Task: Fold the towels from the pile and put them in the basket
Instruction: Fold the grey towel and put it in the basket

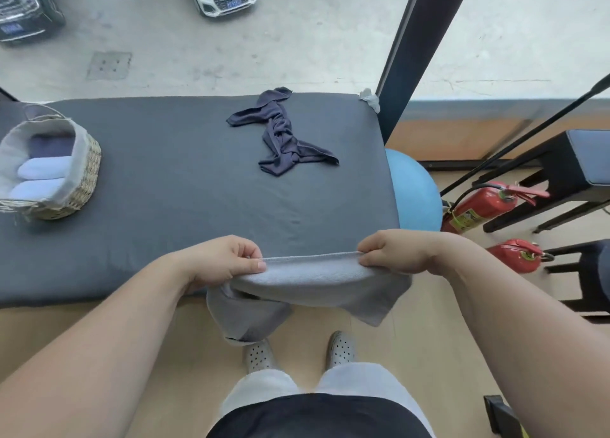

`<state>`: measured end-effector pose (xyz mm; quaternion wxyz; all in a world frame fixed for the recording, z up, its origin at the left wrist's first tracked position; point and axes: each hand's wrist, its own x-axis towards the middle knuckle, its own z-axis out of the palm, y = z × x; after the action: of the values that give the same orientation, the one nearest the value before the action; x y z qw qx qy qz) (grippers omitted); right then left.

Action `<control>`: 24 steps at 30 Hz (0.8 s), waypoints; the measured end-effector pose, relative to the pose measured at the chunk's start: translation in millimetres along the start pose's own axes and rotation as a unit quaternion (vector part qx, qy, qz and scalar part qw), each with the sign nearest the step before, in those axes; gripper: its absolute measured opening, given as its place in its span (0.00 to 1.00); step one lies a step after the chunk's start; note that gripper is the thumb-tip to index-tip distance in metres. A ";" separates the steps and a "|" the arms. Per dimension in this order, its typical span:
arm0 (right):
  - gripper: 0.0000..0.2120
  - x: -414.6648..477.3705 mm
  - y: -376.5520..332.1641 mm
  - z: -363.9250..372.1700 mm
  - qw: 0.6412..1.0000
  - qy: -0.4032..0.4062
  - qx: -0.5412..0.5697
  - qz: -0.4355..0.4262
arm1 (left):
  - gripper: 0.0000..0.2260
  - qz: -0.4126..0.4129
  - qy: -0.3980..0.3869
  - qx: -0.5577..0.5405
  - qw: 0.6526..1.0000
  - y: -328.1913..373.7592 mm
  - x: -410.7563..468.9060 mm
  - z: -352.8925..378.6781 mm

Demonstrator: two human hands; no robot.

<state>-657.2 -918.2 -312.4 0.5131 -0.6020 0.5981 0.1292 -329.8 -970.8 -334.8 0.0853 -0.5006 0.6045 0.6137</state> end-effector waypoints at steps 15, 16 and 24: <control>0.11 251.0 99.9 -35.9 0.959 0.238 -0.141 0.055 | 0.08 0.071 0.317 0.166 0.931 -59.0 264.3 -27.8; 0.11 265.1 105.2 -42.5 0.949 0.277 -0.141 0.061 | 0.08 0.091 0.330 0.189 0.920 -56.5 278.8 -34.8; 0.25 330.4 81.9 -10.4 0.849 0.493 -0.179 0.066 | 0.13 0.123 0.398 0.381 0.825 -39.6 345.3 -65.9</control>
<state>-648.8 -1100.6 -599.9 0.0240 -0.6270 0.7773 -0.0462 -435.2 -1188.1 -593.3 -0.0551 -0.5506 0.8284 0.0873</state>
